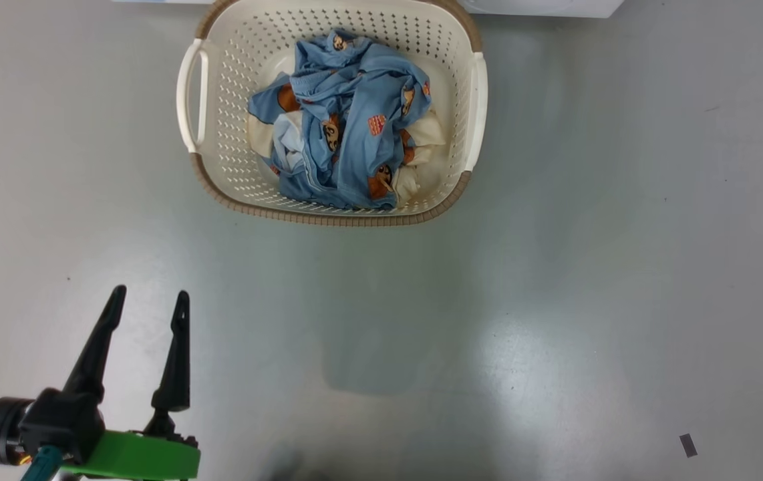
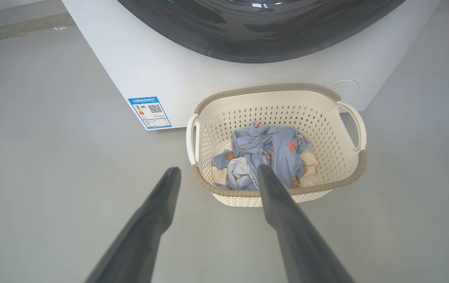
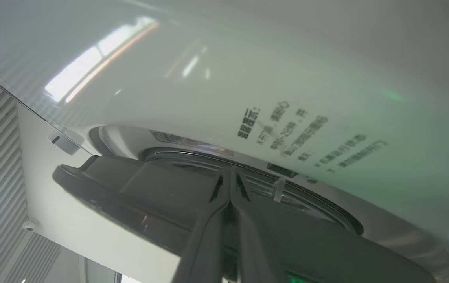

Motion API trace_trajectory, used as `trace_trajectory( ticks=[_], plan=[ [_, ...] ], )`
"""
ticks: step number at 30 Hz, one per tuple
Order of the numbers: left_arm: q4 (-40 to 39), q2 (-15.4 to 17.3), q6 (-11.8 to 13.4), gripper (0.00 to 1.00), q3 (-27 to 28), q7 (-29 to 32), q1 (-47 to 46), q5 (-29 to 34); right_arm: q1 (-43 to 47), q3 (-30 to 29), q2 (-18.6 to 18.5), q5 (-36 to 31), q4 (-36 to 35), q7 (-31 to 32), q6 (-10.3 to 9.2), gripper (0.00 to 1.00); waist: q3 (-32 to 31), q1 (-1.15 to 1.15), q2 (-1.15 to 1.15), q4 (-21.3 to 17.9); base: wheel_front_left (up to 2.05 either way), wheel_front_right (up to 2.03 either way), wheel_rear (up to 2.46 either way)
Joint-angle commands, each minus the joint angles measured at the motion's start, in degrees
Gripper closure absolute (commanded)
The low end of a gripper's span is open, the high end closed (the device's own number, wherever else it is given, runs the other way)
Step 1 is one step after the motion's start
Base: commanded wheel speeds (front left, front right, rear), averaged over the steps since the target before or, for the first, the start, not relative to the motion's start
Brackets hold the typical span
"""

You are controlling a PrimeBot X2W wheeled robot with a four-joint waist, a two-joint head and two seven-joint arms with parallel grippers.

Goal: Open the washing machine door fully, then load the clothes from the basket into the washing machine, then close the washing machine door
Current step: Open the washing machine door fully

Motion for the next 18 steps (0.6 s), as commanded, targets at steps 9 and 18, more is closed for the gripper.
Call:
trace_trajectory(
  ticks=[9, 18],
  plan=[
    [-2.2, 0.8, 0.4, 0.0, 2.6, -0.4, 3.5, -0.1, -2.3, -0.2, 1.2, -0.2, -1.0, 1.4, -0.06, 1.0, 0.1, 0.0, 0.0, 0.6, 0.0, 0.0, 0.0],
    [-2.4, 0.8, 0.5, 0.0, 2.1, -0.4, 4.1, -0.3, -4.3, 0.2, 1.4, -0.9, 0.6, 1.7, -0.06, 1.0, 1.0, 0.0, 0.0, 0.8, 0.0, 0.0, 0.0]
  ],
)
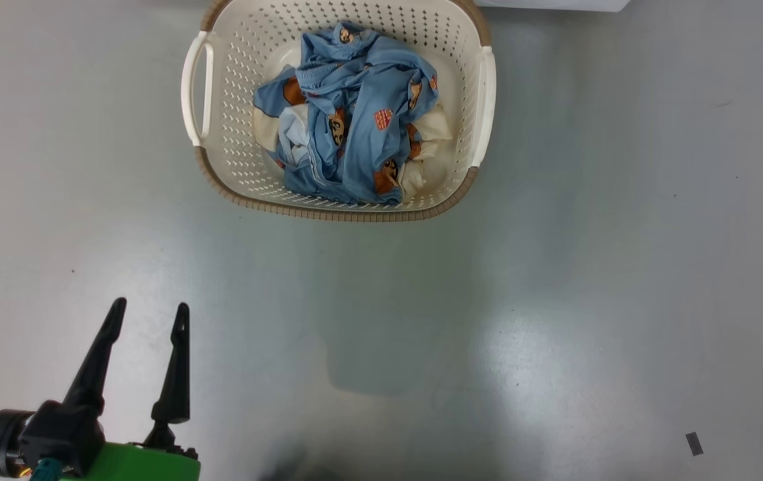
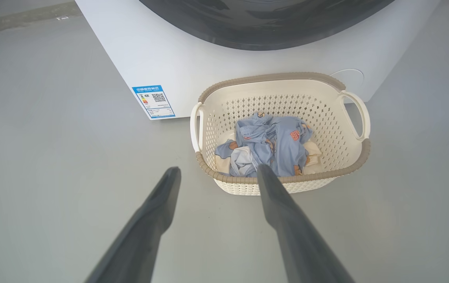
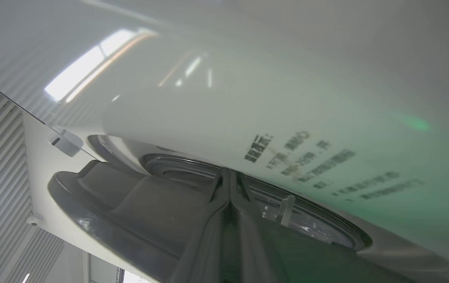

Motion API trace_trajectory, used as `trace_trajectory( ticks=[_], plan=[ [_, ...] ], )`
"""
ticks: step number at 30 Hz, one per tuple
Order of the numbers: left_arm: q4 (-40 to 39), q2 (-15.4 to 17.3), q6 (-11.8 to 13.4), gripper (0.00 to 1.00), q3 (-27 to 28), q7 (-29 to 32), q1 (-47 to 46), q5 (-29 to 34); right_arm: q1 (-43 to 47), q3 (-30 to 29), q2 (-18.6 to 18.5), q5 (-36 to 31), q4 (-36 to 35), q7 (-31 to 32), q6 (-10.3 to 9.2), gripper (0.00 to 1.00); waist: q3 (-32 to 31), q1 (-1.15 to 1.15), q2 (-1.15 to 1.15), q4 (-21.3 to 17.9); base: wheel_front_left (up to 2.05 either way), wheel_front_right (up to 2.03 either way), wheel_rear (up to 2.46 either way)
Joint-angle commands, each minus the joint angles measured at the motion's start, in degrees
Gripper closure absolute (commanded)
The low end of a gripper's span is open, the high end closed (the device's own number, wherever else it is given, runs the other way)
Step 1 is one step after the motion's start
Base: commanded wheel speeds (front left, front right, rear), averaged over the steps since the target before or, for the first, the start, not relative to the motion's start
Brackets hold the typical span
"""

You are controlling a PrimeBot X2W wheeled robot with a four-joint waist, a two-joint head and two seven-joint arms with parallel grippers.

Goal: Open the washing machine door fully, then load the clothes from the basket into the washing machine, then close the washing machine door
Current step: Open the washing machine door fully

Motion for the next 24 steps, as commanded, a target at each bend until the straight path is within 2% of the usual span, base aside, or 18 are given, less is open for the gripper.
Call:
trace_trajectory(
  ticks=[1, 18, 24],
  plan=[
    [-1.3, 0.8, 0.6, 0.0, 1.7, -0.4, 1.8, -0.3, -0.7, 0.6, 1.4, -0.4, -1.1, 0.3, -0.06, 1.0, 0.4, 0.0, 0.0, 0.1, 0.0, 0.0, 0.0],
    [-0.3, 0.8, 2.2, 0.0, 0.9, -0.4, 1.6, -1.4, -2.2, 3.5, 1.5, -0.3, -2.3, 4.1, -0.06, 1.0, 1.2, 0.0, 0.0, 0.4, 0.0, 0.0, 0.0],
    [-0.3, 0.8, 3.7, 0.0, 0.4, -0.4, 1.9, -1.8, -1.4, 4.9, 1.6, -0.4, -2.8, 5.8, -0.06, 1.0, 0.7, 0.0, 0.0, -0.4, 0.0, 0.0, 0.0]
  ],
)
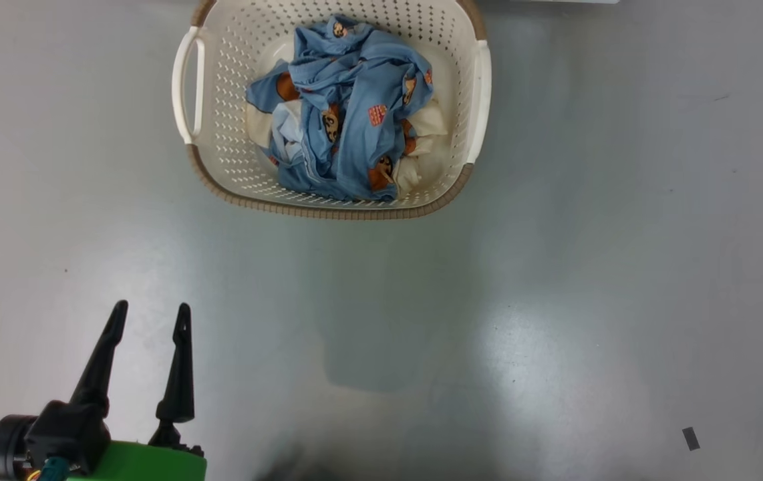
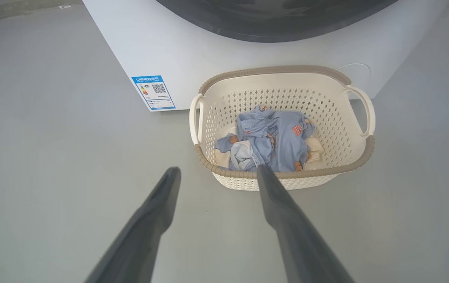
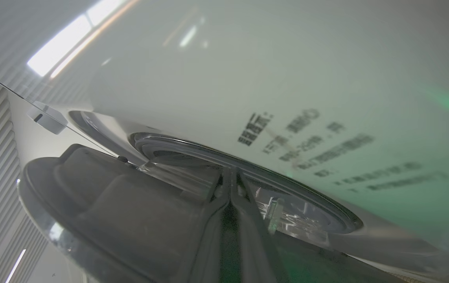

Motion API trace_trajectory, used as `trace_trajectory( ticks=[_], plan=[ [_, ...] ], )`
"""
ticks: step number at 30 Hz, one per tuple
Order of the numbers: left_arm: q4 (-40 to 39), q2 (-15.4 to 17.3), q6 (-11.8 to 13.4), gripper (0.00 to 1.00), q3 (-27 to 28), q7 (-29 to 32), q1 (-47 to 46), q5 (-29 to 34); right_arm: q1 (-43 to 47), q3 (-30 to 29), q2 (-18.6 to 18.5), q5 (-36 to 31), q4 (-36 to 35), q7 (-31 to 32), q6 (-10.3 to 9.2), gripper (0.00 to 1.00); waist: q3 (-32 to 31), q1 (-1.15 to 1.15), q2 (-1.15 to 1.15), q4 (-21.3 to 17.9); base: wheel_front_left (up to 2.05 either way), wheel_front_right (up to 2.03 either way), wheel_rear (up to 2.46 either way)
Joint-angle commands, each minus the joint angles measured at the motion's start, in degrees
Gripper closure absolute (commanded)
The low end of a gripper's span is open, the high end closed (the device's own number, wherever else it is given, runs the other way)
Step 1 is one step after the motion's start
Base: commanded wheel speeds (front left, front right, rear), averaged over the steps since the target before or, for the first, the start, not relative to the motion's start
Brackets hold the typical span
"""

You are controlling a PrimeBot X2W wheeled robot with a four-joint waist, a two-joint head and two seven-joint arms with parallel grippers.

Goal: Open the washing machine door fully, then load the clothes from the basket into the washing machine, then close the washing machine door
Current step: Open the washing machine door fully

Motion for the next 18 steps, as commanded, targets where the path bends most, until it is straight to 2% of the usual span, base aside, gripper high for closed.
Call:
trace_trajectory(
  ticks=[1, 11, 18],
  plan=[
    [-1.0, 0.9, 0.8, 0.0, 1.8, -0.4, 1.9, -0.6, 0.5, 2.4, 2.6, -0.1, -2.7, 1.4, 0.21, 1.0, -0.3, 0.0, 0.0, -0.4, 0.0, 0.0, 0.0],
    [-0.2, 0.9, 1.9, 0.0, 0.9, -0.4, 1.6, -0.9, 4.6, 4.8, 3.3, 0.1, -4.5, 3.2, 0.21, 1.0, -2.4, 0.0, 0.0, -3.0, 0.0, 0.0, 0.0],
    [0.1, 0.9, 1.4, 0.0, 2.2, -0.4, 1.1, -0.6, 8.4, 6.7, 3.9, 0.1, -6.1, 4.5, 0.21, 1.0, -3.9, 0.0, 0.0, -4.5, 0.0, 0.0, 0.0]
  ],
)
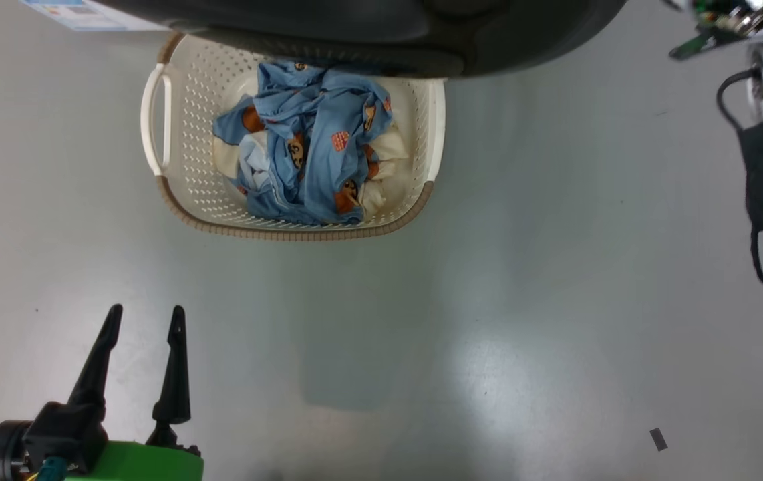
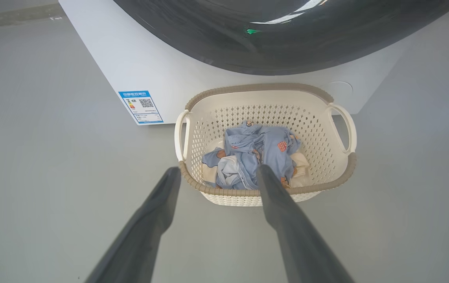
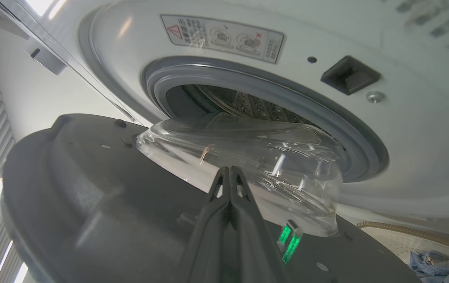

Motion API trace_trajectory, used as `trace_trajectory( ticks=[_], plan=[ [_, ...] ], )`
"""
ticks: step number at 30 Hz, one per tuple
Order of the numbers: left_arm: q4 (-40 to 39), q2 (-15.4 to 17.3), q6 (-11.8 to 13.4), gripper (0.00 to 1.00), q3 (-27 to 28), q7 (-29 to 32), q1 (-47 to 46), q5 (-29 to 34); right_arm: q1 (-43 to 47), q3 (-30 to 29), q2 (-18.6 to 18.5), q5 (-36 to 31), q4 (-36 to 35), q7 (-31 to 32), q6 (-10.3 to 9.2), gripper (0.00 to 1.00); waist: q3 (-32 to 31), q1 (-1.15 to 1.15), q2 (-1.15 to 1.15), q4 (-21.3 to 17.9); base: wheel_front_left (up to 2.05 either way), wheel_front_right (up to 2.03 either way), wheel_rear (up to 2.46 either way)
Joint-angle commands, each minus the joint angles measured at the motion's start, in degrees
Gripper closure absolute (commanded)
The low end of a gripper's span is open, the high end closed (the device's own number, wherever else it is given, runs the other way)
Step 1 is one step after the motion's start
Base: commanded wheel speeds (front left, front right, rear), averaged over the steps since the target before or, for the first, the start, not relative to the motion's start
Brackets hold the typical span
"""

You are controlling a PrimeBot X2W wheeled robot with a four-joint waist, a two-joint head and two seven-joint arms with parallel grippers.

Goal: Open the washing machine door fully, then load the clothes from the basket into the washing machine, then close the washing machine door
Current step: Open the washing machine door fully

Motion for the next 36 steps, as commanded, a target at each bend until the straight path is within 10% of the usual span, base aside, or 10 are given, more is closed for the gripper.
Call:
trace_trajectory(
  ticks=[1, 36],
  plan=[
    [-0.7, 0.9, 0.0, 0.0, 2.3, -0.4, 1.1, -0.2, 2.6, 1.5, 1.9, 0.2, -2.1, 0.9, 0.43, 1.0, -0.8, 0.0, 0.0, -0.7, 0.0, 0.0, 0.0],
    [4.2, 0.9, -2.0, 0.0, 1.4, -0.4, 2.2, -5.5, 31.2, 18.9, 12.4, 4.8, -1.9, 4.2, 0.43, 1.0, -24.5, 0.0, 0.0, 2.6, 0.0, 0.0, 0.0]
  ],
)
